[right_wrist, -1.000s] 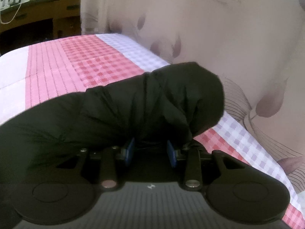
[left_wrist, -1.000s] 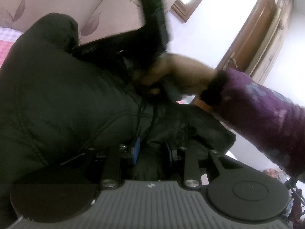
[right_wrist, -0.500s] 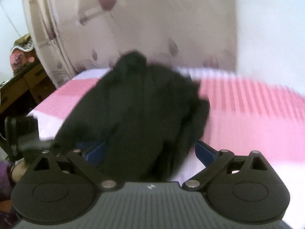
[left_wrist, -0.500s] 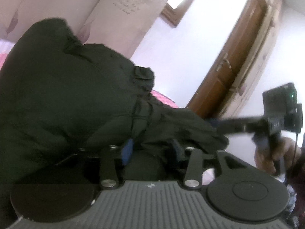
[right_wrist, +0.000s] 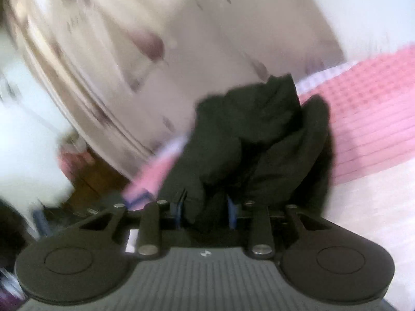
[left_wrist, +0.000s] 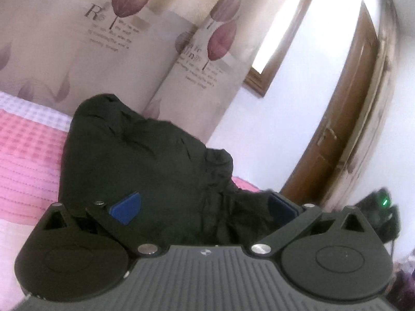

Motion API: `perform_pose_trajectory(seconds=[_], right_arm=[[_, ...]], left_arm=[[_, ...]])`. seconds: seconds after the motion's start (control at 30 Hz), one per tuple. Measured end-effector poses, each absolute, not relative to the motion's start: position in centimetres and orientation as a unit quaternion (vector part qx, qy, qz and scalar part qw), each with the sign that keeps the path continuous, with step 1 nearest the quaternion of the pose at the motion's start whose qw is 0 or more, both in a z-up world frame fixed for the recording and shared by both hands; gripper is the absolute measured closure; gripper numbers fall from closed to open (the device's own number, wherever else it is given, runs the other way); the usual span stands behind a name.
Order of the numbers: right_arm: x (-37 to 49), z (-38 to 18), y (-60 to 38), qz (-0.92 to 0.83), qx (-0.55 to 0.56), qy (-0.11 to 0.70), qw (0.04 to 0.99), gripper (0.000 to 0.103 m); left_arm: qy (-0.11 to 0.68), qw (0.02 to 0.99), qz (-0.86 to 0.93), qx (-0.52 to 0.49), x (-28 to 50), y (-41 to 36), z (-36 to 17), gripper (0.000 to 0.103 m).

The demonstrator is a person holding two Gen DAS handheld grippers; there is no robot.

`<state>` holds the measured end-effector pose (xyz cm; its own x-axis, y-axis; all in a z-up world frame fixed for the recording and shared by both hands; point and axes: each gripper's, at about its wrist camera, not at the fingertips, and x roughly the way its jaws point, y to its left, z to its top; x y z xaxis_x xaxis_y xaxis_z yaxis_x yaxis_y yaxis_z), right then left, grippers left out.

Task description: Fold large clothes

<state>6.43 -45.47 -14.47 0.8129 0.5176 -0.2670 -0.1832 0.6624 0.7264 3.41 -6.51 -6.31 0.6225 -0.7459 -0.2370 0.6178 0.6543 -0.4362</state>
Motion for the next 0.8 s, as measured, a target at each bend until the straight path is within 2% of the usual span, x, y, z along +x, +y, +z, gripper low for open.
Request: perform_pose_trajectory(seconds=[0.1, 0.17, 0.27, 0.43, 0.57, 0.8], right_arm=[[6.0, -19.6, -46.5, 0.153, 0.374, 0.278, 0.871, 0.073], [5.6, -21.8, -48.1, 0.161, 0.417, 0.268, 0.854, 0.075], [5.9, -21.3, -47.8, 0.157, 0.385, 0.264, 0.870, 0.075], [5.8, -21.7, -47.7, 0.165, 0.399, 0.260, 0.864, 0.075], [4.9, -21.8, -47.8, 0.160, 0.395, 0.252, 0.869, 0.074], [4.3, -19.4, -45.8, 0.134, 0.296, 0.253, 0.911, 0.065]], left_arm=[[0.216, 0.884, -0.392, -0.139, 3.2, -7.3, -7.7, 0.000], [0.213, 0.882, -0.400, -0.126, 2.9, -7.9, -8.6, 0.000], [0.207, 0.889, -0.395, -0.101, 2.4, -8.5, -9.1, 0.000], [0.204, 0.885, -0.403, -0.110, 2.5, -7.9, -10.0, 0.000], [0.199, 0.895, -0.395, -0.061, 1.8, -8.8, -10.1, 0.000], [0.208, 0.910, -0.358, -0.005, 1.2, -10.6, -9.8, 0.000]])
